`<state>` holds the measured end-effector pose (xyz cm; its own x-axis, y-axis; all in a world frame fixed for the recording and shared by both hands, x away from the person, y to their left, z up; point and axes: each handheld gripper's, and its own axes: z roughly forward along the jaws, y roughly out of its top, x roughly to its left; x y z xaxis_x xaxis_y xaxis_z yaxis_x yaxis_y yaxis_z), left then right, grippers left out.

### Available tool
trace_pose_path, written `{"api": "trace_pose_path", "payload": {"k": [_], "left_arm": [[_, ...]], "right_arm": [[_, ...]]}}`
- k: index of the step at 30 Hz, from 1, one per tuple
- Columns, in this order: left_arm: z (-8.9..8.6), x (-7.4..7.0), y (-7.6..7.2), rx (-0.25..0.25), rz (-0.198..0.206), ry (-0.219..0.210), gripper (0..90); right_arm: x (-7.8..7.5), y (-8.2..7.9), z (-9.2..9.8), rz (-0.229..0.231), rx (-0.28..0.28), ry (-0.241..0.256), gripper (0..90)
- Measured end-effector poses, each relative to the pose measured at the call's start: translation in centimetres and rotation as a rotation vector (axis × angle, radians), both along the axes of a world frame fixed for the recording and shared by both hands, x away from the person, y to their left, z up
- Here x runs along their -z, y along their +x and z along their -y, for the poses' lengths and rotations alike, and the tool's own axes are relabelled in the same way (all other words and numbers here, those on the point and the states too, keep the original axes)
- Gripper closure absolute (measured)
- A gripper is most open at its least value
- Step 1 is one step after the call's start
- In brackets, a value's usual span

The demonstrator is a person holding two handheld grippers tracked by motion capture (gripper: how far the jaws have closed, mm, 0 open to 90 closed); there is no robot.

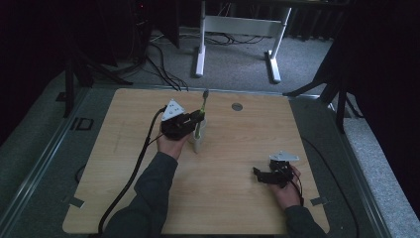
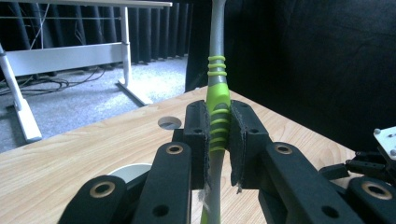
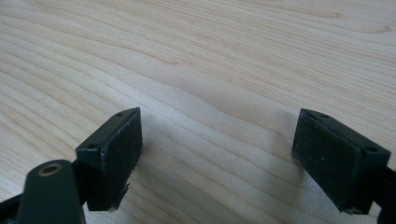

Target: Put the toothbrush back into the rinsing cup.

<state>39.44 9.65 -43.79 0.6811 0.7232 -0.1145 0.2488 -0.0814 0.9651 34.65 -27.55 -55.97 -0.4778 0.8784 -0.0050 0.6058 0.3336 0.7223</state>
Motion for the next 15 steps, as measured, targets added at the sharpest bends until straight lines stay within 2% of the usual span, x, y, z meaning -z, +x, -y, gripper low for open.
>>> {"api": "trace_pose_path", "payload": {"k": [15], "left_arm": [[0.20,0.57,0.19,0.004,-0.012,0.017,78.7]], "right_arm": [[0.00,0.02,0.00,-0.001,-0.003,0.000,15.9]]}}
